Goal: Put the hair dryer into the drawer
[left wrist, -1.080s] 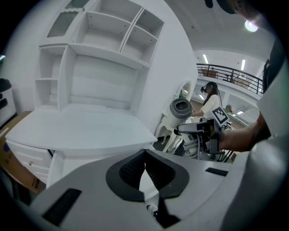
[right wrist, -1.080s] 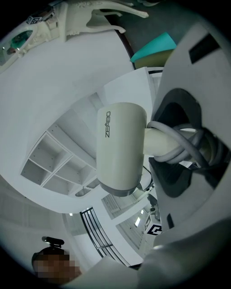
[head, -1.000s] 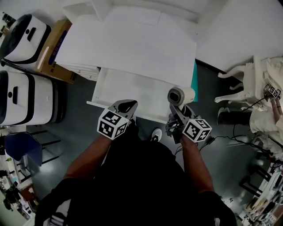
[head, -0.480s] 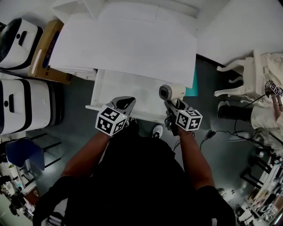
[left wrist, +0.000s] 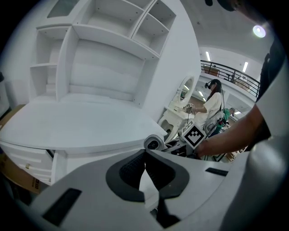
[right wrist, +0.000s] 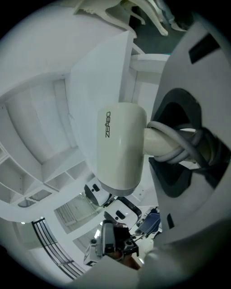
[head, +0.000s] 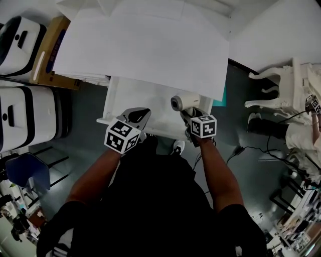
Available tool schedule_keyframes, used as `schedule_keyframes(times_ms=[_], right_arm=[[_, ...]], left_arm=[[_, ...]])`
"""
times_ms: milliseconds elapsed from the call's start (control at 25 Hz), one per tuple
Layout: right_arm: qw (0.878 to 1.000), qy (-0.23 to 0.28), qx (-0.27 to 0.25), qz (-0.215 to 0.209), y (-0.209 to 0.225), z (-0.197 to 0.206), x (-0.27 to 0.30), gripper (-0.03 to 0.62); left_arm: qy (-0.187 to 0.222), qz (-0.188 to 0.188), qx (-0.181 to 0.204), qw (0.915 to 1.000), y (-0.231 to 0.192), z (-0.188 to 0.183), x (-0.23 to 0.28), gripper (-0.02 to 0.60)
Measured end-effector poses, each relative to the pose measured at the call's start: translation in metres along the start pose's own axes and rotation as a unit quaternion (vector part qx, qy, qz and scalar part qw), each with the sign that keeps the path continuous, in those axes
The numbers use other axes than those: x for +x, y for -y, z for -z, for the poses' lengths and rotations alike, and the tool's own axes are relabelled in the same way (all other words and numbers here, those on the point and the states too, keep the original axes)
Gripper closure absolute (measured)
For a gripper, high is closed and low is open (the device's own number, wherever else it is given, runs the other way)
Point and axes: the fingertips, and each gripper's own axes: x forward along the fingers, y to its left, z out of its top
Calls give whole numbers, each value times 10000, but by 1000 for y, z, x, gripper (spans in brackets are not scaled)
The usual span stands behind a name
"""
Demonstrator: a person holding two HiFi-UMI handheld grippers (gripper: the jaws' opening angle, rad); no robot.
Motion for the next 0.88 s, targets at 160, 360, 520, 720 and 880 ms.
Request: schedule_keyframes(times_ms=[160,360,520,720,880], right_arm=[[9981,-431,-439,-11,-2,13,22,384],[9938,-789,-784,27,-5,21,45,384],[9907,-1043,-870,77,1,30,60,384],[9908,-1149,-657,271,15,33,77,384],[9876,-1237,-688,679,28,31,89,384]], left_arm=[[-46,-55,-111,9999,-9,8,-1,572],[-69,-83,-221,9997,-17,14,-1,572],[-42,-85,-247,9996,-17,13,0,572],[-57,-126,-270,9995,-20,15,-3,572],[-104,-160,-323,9993,-22,21,-6,572]])
